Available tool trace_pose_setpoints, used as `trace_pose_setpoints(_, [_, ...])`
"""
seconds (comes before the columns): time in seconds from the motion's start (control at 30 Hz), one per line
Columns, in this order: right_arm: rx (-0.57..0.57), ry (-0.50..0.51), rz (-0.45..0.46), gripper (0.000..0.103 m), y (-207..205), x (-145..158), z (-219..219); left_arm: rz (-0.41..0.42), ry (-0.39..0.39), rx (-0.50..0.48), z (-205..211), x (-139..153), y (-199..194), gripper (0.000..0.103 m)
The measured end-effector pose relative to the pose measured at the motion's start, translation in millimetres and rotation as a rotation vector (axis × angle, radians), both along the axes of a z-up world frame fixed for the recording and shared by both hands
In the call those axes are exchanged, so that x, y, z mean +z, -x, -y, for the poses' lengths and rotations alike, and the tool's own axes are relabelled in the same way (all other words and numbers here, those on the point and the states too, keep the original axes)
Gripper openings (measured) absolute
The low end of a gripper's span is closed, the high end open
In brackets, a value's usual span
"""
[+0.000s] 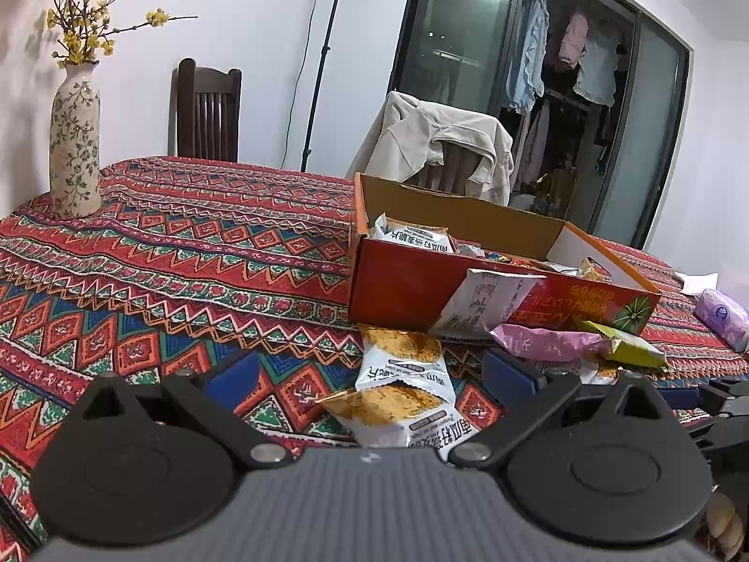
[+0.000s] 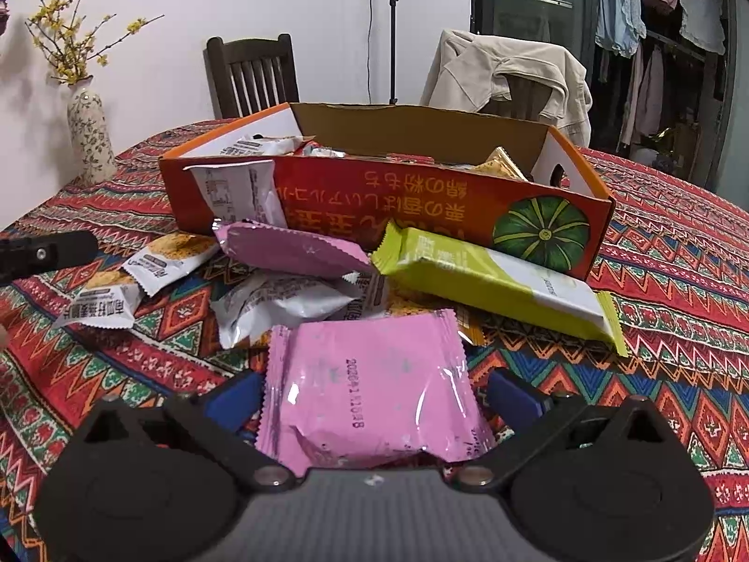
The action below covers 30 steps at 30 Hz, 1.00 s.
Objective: Organize snacks
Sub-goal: 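Grasp the pink packet with the right gripper while the left grasps a white oat-cracker packet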
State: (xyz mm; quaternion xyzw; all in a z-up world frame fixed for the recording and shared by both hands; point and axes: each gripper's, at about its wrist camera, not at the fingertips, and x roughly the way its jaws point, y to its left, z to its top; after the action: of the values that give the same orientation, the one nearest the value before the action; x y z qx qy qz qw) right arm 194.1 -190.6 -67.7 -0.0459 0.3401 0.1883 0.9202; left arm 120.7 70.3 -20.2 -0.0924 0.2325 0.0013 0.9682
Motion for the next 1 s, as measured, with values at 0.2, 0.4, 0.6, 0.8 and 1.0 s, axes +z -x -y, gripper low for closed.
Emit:
trace_pose_setpoints(0.2, [-0.008,-0.01,0.028,0.083,5,2,2,-0.007,-0.002,0.009,-1,0,-1,0.103])
trace_pose_setpoints(0.4, [-0.05,-0.048,0.045,0.069,7,5,12,-0.003,-0.024,0.034,0,2,0,0.103])
trace_pose_setpoints(0.6, [-0.093,-0.086,0.094,0.066,13,9,21,0.008,-0.073,0.046,9,9,3,0.103])
trace_pose_setpoints(0.8, [-0.133,-0.137,0.183,0.066,23,19,34,-0.021,-0.085,0.051,20,14,-1,0.103])
trace_pose_setpoints(1.0, [-0.163,-0.162,0.194,0.066,22,21,41,-0.096,-0.105,0.049,36,13,-11,0.103])
